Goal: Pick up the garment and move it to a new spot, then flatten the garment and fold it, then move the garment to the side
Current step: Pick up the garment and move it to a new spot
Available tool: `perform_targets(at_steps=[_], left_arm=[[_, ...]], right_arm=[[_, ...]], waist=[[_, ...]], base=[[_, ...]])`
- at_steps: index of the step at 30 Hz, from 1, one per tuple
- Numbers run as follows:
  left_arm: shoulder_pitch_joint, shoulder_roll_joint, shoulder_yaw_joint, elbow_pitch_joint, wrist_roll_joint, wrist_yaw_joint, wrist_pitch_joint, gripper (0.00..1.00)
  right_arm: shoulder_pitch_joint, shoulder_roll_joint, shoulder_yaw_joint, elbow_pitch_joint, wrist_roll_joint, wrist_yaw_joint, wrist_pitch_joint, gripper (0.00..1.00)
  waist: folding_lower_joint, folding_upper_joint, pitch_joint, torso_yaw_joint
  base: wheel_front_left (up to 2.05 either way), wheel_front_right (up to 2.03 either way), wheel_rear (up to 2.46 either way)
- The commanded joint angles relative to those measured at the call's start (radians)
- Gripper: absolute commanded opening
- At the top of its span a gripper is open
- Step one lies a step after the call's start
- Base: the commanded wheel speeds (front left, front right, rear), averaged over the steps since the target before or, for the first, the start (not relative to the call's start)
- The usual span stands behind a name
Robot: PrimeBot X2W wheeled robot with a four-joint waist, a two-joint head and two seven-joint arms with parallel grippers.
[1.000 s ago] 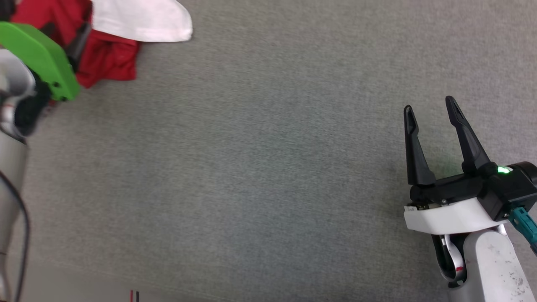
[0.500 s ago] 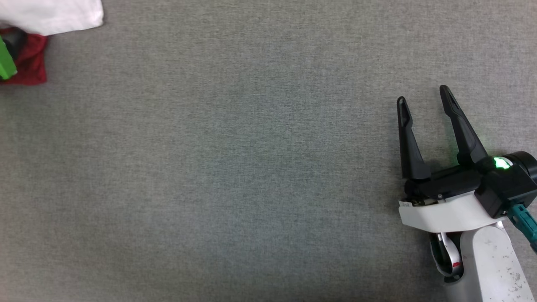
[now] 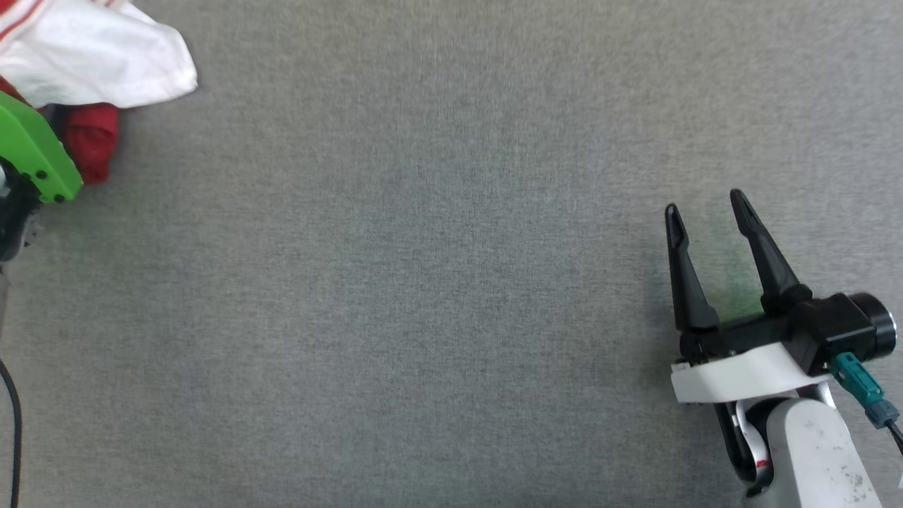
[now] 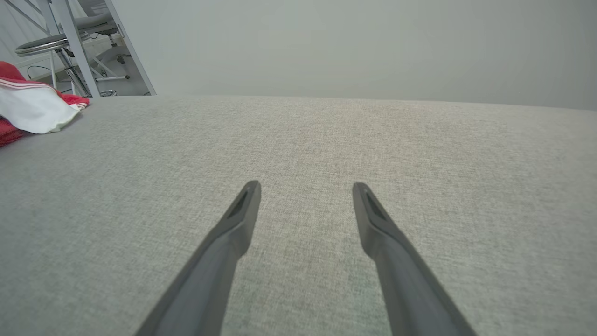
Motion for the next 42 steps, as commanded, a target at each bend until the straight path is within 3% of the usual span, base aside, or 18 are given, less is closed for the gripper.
perform_targets(at_steps=[1,8,15,22,26,36,42], left_arm=[[0.022,0.000,-0.006,-0.021,-0.006,-0.003,-0.036,0.00],[0.094,0.030,-0.039,-0.151,0.050,0.000,-0.215,0.00],[0.192,-0.007,-0.057,-0.337,0.056,0.054,-0.256,0.00],[0.249,-0.121,-0.109,-0.520,0.050,0.132,-0.238,0.00],[0.249,-0.187,-0.142,-0.548,0.058,0.155,-0.245,0.00],[0.211,-0.420,-0.261,-0.465,0.100,0.164,-0.320,0.00],[0.113,-0.516,-0.273,-0.396,0.146,0.173,-0.420,0.00]], right_arm=[[0.019,-0.004,-0.010,0.011,0.009,-0.001,-0.002,1.00],[0.064,-0.003,-0.035,0.045,0.036,-0.001,-0.002,1.00],[0.088,-0.003,-0.053,0.057,0.081,-0.001,-0.002,1.00],[0.117,-0.003,-0.083,0.053,0.108,-0.001,-0.002,1.00],[0.117,-0.003,-0.085,0.043,0.119,-0.001,-0.002,1.00],[0.106,-0.003,-0.096,0.029,0.112,-0.001,-0.002,1.00],[0.094,-0.003,-0.108,0.026,0.110,-0.001,-0.002,1.00]], waist=[[-0.0002,-0.0001,-0.149,-0.009],[-0.0002,-0.0001,-0.306,-0.016],[-0.0002,-0.0001,-0.392,-0.027],[-0.0002,-0.0001,-0.436,-0.034],[-0.0002,-0.0001,-0.433,-0.052],[-0.0002,-0.0001,-0.397,-0.141],[-0.0002,-0.0001,-0.369,-0.210]], base=[[0.00,0.00,0.00],[0.00,0.00,0.00],[0.00,0.00,0.00],[0.00,0.00,0.00],[0.00,0.00,0.00],[0.00,0.00,0.00],[0.00,0.00,0.00]])
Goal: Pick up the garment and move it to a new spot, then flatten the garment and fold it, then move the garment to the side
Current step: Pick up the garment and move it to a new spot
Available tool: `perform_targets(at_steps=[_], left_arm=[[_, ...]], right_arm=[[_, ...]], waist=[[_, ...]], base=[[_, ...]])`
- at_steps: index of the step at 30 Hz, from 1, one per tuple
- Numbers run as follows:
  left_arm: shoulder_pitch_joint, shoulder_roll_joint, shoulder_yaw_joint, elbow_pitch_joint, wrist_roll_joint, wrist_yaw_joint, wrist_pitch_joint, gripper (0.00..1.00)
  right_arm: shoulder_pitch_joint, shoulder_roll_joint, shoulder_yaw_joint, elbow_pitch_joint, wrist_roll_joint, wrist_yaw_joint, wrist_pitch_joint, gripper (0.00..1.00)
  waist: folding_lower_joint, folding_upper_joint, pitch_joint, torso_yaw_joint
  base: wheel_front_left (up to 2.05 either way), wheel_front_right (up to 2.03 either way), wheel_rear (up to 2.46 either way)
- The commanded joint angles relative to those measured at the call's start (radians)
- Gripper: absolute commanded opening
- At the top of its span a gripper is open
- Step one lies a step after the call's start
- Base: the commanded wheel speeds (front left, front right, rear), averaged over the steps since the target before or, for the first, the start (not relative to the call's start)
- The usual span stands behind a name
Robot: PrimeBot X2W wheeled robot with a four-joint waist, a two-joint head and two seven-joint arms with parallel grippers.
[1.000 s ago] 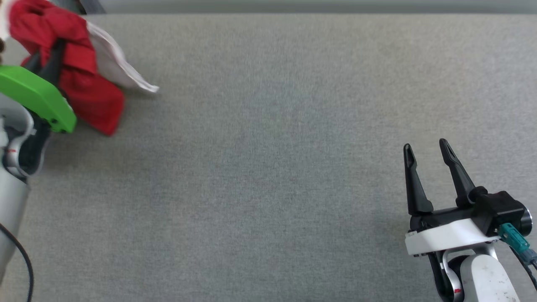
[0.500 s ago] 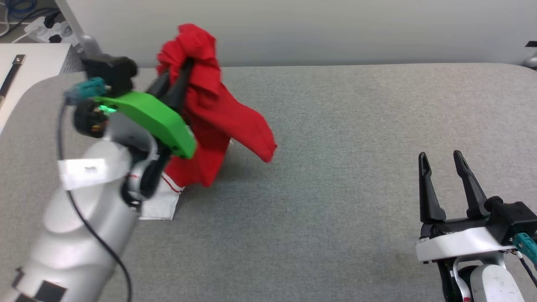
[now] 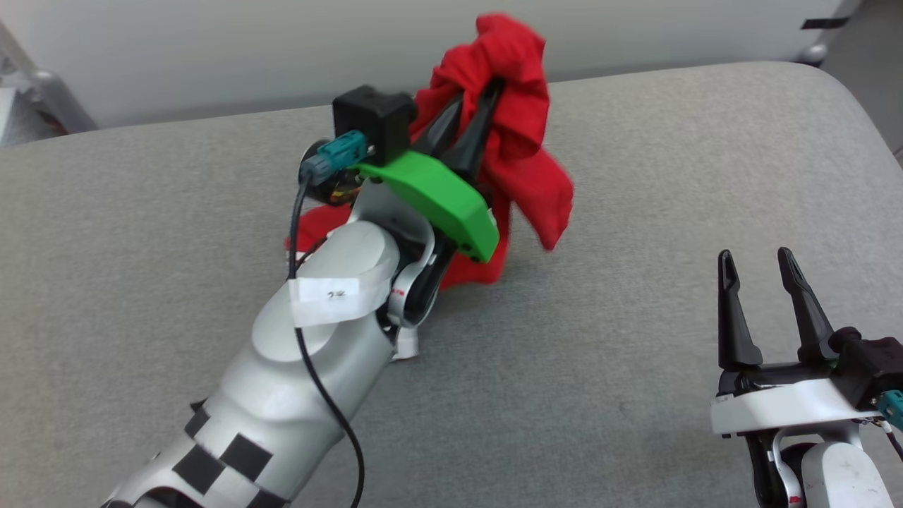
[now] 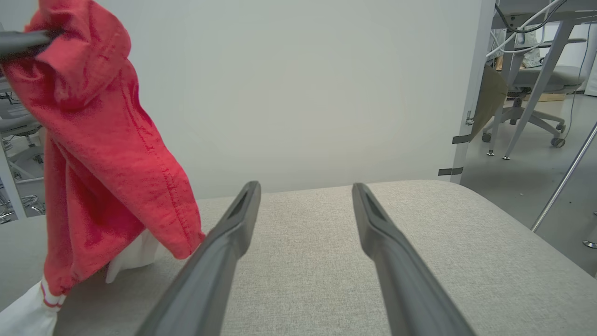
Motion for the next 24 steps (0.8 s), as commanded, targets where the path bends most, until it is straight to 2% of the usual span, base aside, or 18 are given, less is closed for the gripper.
perform_targets(at_steps=[1,6,7,8,9,17,24], left_arm=[[-0.027,-0.013,-0.005,0.017,0.015,0.004,-0.017,0.00],[-0.019,-0.046,-0.095,0.148,0.036,-0.020,0.024,0.00],[-0.011,-0.050,-0.112,0.176,0.036,-0.026,0.035,0.11],[-0.001,-0.055,-0.132,0.212,0.036,-0.034,0.049,0.65],[0.011,-0.059,-0.152,0.249,0.032,-0.044,0.066,1.00],[0.065,-0.076,-0.259,0.398,0.001,-0.117,0.103,1.00],[0.058,-0.078,-0.271,0.390,-0.045,-0.125,0.030,1.00]], right_arm=[[-0.013,-0.002,-0.002,-0.005,0.001,-0.001,-0.002,1.00],[-0.021,-0.002,0.005,-0.006,0.020,-0.001,-0.002,1.00],[-0.022,-0.002,0.008,-0.006,0.023,-0.001,-0.002,1.00],[-0.023,-0.002,0.009,-0.005,0.026,-0.001,-0.002,1.00],[-0.025,-0.002,0.011,-0.004,0.029,-0.001,-0.002,1.00],[-0.029,-0.002,0.006,0.007,0.035,-0.001,-0.002,1.00],[-0.017,-0.002,-0.004,0.024,0.017,-0.001,-0.002,1.00]], waist=[[0.0001,0.0000,0.029,-0.049],[0.0001,0.0000,0.063,-0.101],[0.0001,0.0000,0.070,-0.108],[0.0001,0.0000,0.075,-0.116],[0.0001,0.0000,0.082,-0.123],[0.0001,0.0000,0.088,-0.116],[0.0001,0.0000,0.030,-0.041]], base=[[0.00,0.00,0.00],[0.00,0.00,0.00],[0.00,0.00,0.00],[0.00,0.00,0.00],[0.00,0.00,0.00],[0.00,0.00,0.00],[0.00,0.00,0.00]])
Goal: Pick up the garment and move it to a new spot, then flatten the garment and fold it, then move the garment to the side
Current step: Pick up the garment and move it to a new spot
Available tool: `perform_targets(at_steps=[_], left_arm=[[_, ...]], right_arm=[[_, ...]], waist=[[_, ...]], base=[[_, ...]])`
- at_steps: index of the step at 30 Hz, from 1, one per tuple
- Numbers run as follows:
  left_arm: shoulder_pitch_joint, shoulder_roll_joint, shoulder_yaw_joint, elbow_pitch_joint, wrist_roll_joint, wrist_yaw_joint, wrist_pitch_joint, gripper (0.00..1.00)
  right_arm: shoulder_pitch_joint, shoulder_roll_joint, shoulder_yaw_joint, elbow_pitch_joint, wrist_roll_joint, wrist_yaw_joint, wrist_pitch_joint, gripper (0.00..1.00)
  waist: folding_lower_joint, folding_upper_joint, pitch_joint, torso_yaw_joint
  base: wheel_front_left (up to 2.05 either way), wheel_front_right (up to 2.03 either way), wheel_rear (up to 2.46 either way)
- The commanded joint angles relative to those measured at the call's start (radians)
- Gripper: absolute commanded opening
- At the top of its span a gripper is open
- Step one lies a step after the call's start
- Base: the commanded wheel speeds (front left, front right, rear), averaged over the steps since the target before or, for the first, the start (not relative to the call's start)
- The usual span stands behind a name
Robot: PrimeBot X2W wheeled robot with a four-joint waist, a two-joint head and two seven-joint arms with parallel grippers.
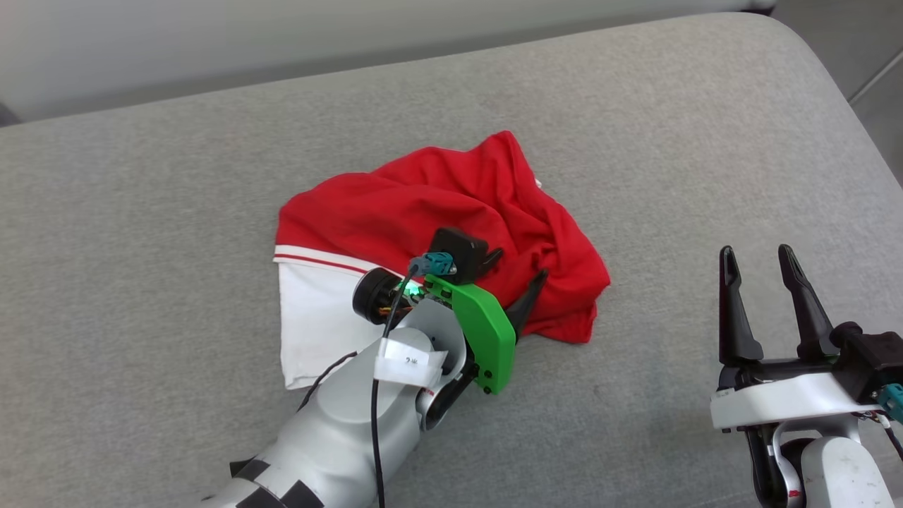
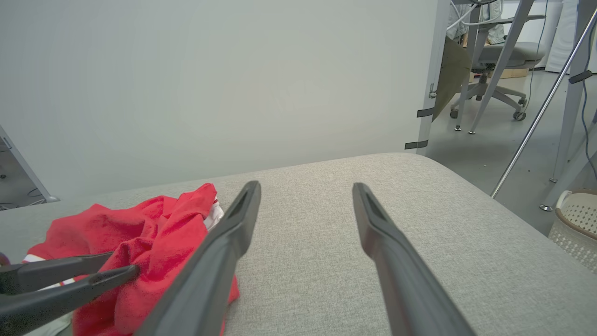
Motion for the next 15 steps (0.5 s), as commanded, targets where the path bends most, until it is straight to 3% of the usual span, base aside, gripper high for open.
perform_targets(at_steps=[1,7,15], left_arm=[[-0.003,-0.003,0.001,-0.007,-0.016,0.001,-0.017,1.00],[-0.002,0.011,0.028,-0.035,-0.031,0.022,-0.084,1.00],[0.096,0.152,0.166,-0.190,-0.007,0.102,-0.145,1.00]], right_arm=[[0.005,-0.002,-0.002,0.005,-0.010,-0.001,-0.002,1.00],[0.031,-0.002,-0.017,0.019,-0.025,-0.001,-0.002,1.00],[0.071,-0.002,-0.031,0.018,-0.031,-0.001,-0.002,1.00]], waist=[[0.0000,0.0000,-0.055,0.064],[0.0000,0.0000,-0.121,0.151],[0.0000,0.0000,-0.183,0.226]], base=[[0.00,0.00,0.00],[0.00,0.00,0.00],[0.00,0.00,0.00]])
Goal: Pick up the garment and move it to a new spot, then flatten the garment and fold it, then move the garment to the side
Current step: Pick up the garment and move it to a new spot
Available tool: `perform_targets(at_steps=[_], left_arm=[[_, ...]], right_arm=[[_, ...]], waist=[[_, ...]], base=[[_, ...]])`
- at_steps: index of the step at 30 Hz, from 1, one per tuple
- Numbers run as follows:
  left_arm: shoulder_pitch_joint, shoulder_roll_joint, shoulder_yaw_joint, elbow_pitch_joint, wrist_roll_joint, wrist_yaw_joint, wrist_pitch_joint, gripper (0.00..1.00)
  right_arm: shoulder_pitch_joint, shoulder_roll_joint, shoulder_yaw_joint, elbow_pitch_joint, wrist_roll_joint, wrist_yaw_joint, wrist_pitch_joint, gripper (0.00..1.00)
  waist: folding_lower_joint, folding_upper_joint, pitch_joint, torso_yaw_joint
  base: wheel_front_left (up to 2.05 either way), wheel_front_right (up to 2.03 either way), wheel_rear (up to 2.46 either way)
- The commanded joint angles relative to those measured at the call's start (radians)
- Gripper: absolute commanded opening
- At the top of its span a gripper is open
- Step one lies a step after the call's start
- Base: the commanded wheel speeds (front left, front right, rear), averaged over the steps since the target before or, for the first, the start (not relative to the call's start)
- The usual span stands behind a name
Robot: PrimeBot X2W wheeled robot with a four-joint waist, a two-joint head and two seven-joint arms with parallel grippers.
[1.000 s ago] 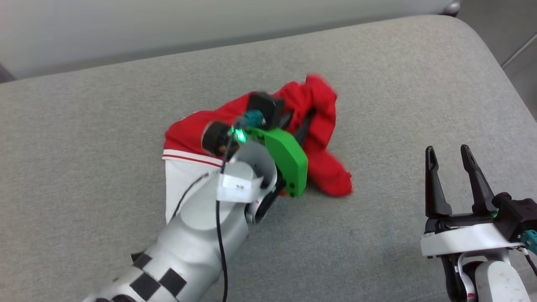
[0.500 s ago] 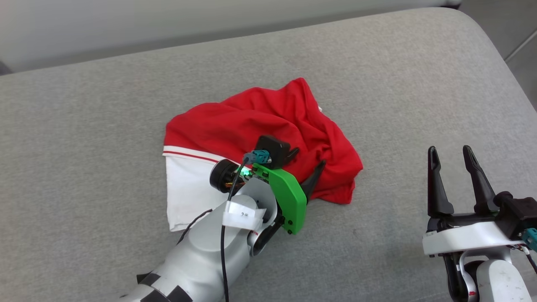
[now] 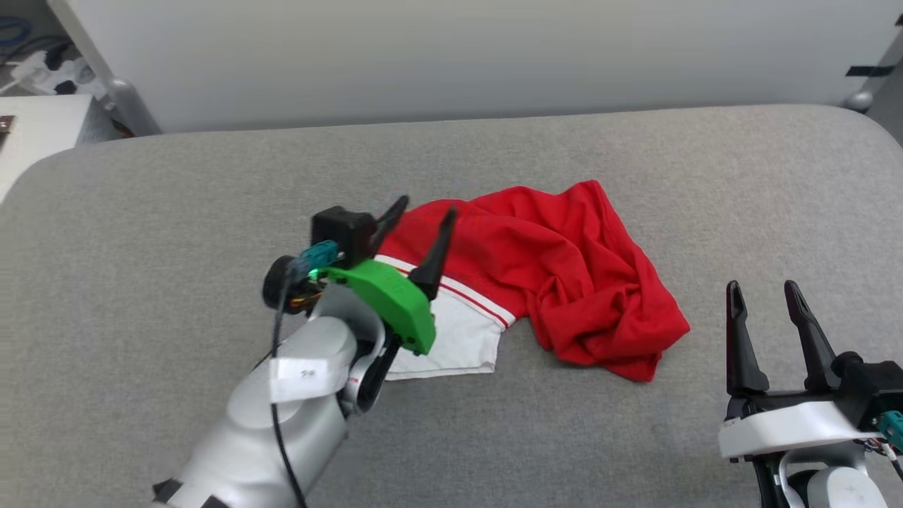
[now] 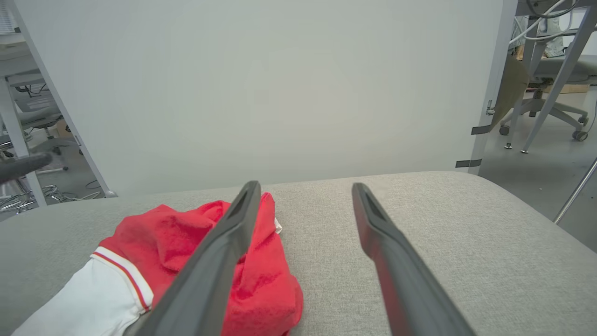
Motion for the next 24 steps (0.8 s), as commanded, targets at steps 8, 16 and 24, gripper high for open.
perform_targets(at_steps=[8,16,24], left_arm=[[0.320,0.074,0.267,-0.376,0.208,0.054,-0.006,1.00],[0.540,0.019,0.412,-0.498,0.427,0.020,-0.006,1.00],[0.622,-0.070,0.532,-0.482,0.505,-0.047,-0.006,1.00]], right_arm=[[0.043,-0.002,-0.016,-0.012,-0.009,-0.001,-0.002,1.00],[0.057,-0.002,-0.005,-0.007,-0.005,-0.001,-0.002,1.00],[0.048,-0.002,0.005,-0.003,0.005,-0.001,-0.002,1.00]], waist=[[0.0000,0.0000,-0.070,0.074],[0.0000,0.0000,-0.076,0.073],[0.0000,0.0000,-0.061,0.061]], base=[[0.00,0.00,0.00],[0.00,0.00,0.00],[0.00,0.00,0.00]])
